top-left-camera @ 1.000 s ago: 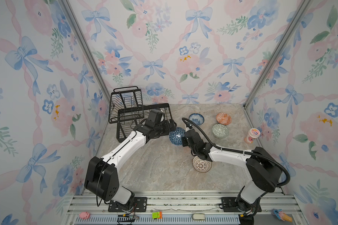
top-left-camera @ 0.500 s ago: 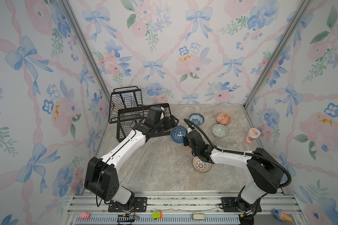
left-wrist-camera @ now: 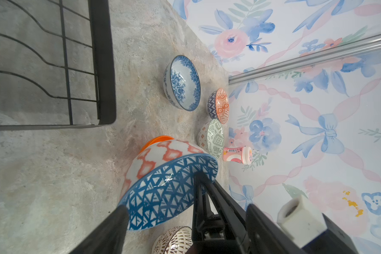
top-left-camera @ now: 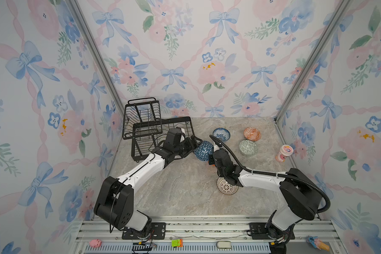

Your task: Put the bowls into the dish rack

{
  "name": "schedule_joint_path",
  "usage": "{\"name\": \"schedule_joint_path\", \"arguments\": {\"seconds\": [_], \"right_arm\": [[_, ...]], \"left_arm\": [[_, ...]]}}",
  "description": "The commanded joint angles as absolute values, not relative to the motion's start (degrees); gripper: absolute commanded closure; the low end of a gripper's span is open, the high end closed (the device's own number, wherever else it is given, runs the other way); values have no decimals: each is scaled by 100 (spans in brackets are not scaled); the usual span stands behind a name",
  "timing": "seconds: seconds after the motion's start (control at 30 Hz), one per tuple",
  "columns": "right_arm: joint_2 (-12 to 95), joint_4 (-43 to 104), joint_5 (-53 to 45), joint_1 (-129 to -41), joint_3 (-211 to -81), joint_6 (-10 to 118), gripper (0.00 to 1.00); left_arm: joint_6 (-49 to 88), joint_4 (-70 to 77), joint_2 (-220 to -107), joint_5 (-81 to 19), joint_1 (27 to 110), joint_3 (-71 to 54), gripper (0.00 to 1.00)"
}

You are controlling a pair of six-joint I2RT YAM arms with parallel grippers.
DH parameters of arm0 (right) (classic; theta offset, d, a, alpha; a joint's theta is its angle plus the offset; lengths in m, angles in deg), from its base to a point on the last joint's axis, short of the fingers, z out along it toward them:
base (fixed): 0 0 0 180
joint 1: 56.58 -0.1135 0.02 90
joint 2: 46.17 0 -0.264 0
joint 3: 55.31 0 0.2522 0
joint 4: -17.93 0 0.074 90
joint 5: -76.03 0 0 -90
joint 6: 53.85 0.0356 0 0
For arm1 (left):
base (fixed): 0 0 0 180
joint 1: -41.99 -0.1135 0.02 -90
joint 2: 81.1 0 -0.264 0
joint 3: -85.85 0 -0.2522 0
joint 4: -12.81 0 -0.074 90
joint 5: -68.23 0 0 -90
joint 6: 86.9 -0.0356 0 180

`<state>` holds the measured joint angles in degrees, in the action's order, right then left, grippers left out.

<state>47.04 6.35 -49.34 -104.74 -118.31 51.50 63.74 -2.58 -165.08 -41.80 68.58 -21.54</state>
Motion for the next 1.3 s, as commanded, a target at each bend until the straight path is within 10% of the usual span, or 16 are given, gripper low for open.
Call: {"name": "schedule_joint_path", "arguments": {"seconds": [0.0, 1.27], "right_arm": [[4473, 96, -5141, -10483, -11809, 5118, 99], [4203, 121, -4592, -10462, -11608, 5306, 98]], "left_arm": [[6474, 101, -16297, -4286, 6827, -2314, 17], [4341, 42, -16795, -2858, 7302, -2488, 67]]}}
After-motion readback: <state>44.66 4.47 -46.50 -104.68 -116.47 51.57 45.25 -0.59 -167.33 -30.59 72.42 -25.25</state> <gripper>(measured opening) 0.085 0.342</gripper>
